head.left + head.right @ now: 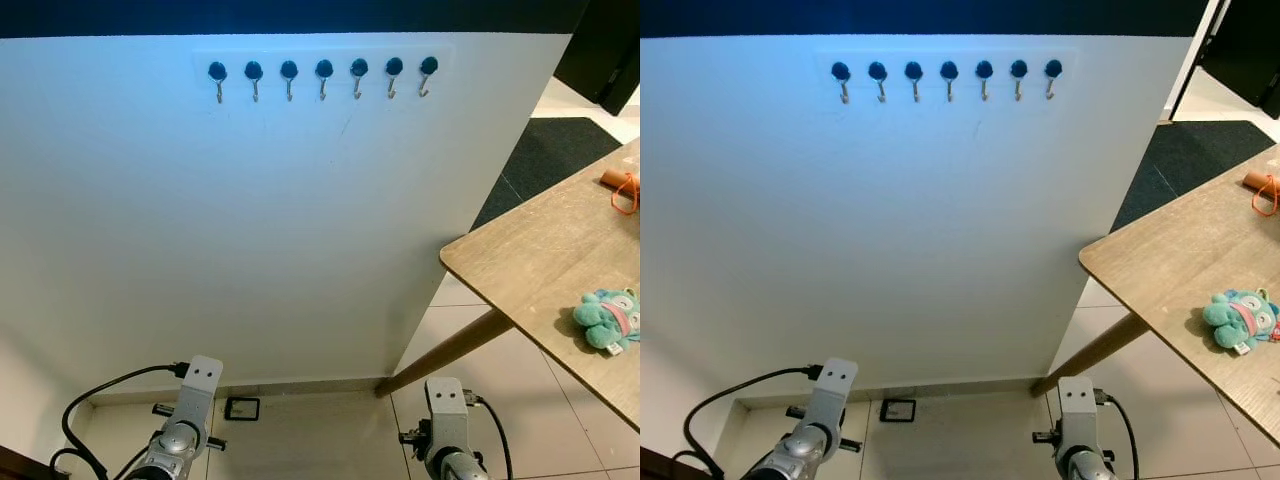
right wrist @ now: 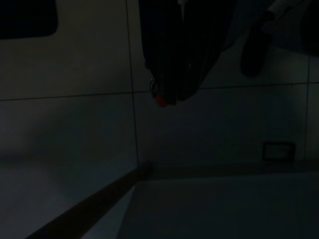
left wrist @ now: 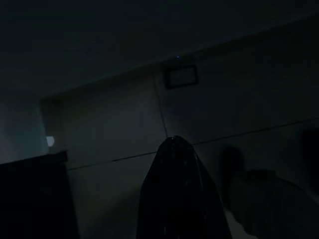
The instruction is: Hang keys on a hook
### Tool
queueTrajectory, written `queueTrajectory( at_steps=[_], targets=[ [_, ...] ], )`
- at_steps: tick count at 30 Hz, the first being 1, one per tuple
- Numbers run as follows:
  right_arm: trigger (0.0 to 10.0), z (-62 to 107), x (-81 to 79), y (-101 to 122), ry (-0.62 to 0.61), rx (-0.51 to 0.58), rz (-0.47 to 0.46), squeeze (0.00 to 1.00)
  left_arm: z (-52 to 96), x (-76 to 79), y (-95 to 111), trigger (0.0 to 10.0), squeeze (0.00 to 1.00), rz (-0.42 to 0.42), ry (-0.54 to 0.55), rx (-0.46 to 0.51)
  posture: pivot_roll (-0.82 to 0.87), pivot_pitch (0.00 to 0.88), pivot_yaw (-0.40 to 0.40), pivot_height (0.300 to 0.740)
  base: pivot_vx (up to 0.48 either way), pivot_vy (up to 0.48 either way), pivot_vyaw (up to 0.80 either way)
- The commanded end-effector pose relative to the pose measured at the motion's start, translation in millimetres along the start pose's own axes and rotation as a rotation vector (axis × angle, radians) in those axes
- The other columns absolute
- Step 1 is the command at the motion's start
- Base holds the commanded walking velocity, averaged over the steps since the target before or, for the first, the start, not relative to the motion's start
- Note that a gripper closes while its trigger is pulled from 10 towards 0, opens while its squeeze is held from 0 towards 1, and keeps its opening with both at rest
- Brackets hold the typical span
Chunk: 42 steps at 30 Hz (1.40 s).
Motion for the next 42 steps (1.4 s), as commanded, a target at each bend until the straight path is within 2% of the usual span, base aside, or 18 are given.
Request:
queueTrajectory(
  at_steps=[1,17,19,25,32,42],
  targets=[
    [10.0,0.3,1.6,-1,-0.009,-0.001,-0.012,0.0,0.0,4.4,-2,10.0,0.0,-0.013,-0.015,-0.012,0.03,0.005,-0.002,0.74,0.0,0.0,0.0],
    [10.0,0.8,7.7,-2,0.005,0.0,0.019,0.0,0.2,10.4,-5,10.0,0.0,-0.018,-0.017,-0.014,0.04,0.018,-0.062,0.74,0.0,0.0,0.0],
    [10.0,0.4,9.7,-1,0.019,0.0,0.049,0.0,1.2,12.3,-8,10.0,0.0,0.0,-0.011,-0.016,0.05,0.021,-0.099,0.74,0.0,0.0,0.0],
    [10.0,-1.0,14.3,3,0.039,0.004,0.096,0.0,3.5,14.8,-17,10.0,0.0,0.045,0.004,-0.02,0.06,0.031,-0.128,0.74,0.0,0.0,0.0],
    [10.0,-2.5,15.1,7,0.038,0.013,0.099,0.0,4.3,13.6,-19,10.0,0.0,0.047,0.008,-0.021,0.07,0.029,-0.126,0.74,0.0,0.0,0.0],
    [10.0,1.3,1.0,-4,0.046,-0.004,0.064,0.0,2.8,3.2,-12,10.0,0.0,0.02,0.018,-0.012,0.07,0.029,-0.076,0.74,0.0,0.0,0.0]
  ],
)
Point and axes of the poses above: a point about 5 cm out from each wrist's last joint towards the gripper, its own z axis pointing back from the gripper into the wrist, its own y axis along the axis of the wrist's last joint, x = y × z, the point moved 4 cm from there along -z, pointing out of the wrist towards the gripper, and after that the axes turned 11 degrees about z, right-handed, at the moved point
